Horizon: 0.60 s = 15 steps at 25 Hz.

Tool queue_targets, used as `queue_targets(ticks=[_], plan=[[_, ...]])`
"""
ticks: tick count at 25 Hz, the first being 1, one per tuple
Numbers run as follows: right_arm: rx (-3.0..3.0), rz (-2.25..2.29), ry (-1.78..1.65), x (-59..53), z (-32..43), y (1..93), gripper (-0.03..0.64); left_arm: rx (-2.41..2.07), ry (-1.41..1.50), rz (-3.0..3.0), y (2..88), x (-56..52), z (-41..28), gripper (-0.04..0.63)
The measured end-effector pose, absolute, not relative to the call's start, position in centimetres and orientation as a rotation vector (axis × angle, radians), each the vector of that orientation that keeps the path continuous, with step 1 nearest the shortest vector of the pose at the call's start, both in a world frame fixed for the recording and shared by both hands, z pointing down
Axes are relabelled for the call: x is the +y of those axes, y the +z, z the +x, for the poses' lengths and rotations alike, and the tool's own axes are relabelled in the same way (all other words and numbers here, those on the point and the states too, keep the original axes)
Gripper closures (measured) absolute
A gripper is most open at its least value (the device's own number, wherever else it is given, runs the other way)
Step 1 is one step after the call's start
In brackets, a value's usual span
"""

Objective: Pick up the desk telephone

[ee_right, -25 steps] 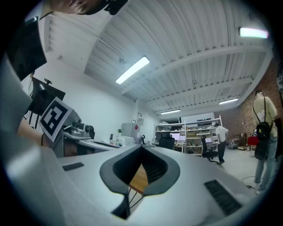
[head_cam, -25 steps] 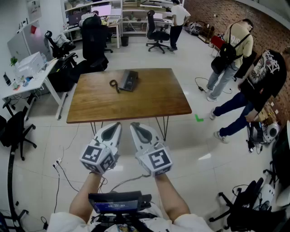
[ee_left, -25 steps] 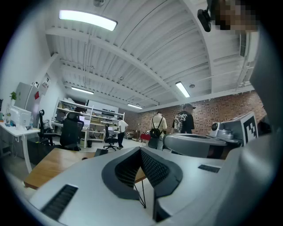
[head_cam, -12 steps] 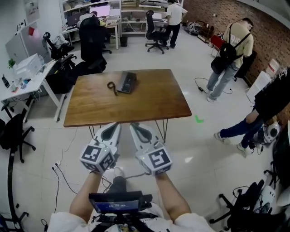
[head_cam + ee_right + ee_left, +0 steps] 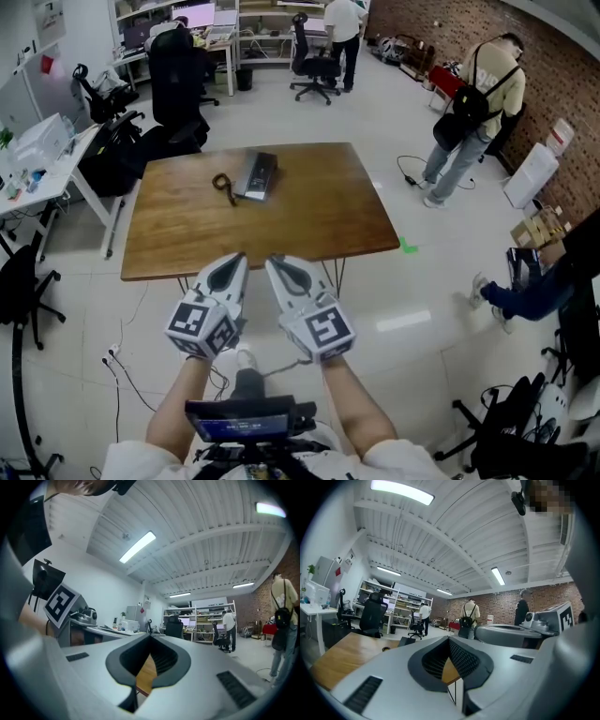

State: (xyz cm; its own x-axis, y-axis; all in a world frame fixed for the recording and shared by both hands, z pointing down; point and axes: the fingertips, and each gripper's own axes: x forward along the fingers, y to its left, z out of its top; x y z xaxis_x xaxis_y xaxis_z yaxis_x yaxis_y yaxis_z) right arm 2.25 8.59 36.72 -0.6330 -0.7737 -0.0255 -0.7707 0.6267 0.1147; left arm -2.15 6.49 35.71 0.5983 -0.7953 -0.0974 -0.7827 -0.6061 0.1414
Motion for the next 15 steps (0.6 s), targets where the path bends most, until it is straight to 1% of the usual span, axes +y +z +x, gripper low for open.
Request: queue_targets(ticks=[11, 15], plan=[[-2.792, 1.361, -0.097, -1.0, -0.6, 37.8, 0.612, -1.305, -0.178, 2.731, 37.6, -3.2, -4.5, 0.602], [-2.804, 1.389, -0.022, -4.6, -1.5, 38.0, 0.589, -1.26, -0.175, 2.743, 37.7, -6.6, -5.0, 0.602]])
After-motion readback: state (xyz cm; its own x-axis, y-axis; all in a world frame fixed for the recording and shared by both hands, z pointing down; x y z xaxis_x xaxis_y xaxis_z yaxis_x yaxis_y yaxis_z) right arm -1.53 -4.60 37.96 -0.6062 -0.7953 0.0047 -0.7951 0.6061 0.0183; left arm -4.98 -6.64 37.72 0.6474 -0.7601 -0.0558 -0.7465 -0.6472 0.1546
